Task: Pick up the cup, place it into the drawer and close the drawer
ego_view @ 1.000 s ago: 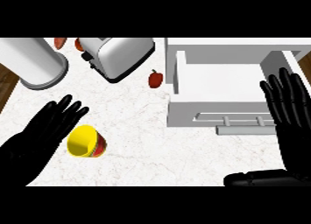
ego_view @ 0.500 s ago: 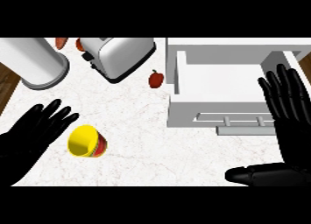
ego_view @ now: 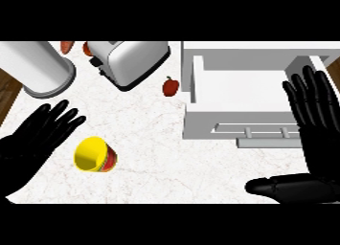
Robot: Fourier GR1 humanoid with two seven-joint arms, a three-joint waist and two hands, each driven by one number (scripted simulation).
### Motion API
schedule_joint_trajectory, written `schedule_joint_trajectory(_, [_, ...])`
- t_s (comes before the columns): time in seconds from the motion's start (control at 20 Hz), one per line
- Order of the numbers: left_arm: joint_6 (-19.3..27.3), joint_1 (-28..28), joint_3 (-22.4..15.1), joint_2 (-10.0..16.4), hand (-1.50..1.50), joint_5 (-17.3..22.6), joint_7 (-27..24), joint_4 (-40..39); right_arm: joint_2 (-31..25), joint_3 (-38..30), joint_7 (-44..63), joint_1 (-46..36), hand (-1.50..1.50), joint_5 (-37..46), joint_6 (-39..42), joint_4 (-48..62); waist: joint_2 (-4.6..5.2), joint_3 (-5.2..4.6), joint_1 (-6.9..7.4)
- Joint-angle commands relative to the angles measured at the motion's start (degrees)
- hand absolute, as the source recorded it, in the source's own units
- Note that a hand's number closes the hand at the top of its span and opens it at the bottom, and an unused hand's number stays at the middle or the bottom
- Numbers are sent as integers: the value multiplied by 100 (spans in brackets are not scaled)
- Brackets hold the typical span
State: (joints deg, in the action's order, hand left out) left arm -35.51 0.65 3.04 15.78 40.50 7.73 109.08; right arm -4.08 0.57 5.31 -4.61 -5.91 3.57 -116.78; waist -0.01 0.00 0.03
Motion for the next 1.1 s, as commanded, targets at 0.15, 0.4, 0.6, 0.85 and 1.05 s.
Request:
schedule_joint_trajectory(0.15, [-307,-162,49,-401,-150,-831,-377,-554,5,6,330,-35,-150,86,-92,-326,-1,-1,-4])
schedule_joint_trajectory(0.4, [-511,-98,324,-157,-150,-588,-136,-736,-37,-97,430,-190,-150,-41,-17,-275,-1,0,-2])
schedule_joint_trajectory(0.6, [-970,-77,587,-236,-150,-1315,-868,-1573,-145,-302,125,5,-150,-163,205,-183,1,-1,-9])
schedule_joint_trajectory(0.85, [-817,-255,544,-547,-150,-2170,-1339,-1756,46,-69,92,66,-150,-10,108,-97,0,0,-1])
schedule_joint_trajectory(1.05, [-1109,526,924,-146,-150,-2338,-1768,-2903,-18,-68,281,204,-150,-47,162,-424,1,-1,-28])
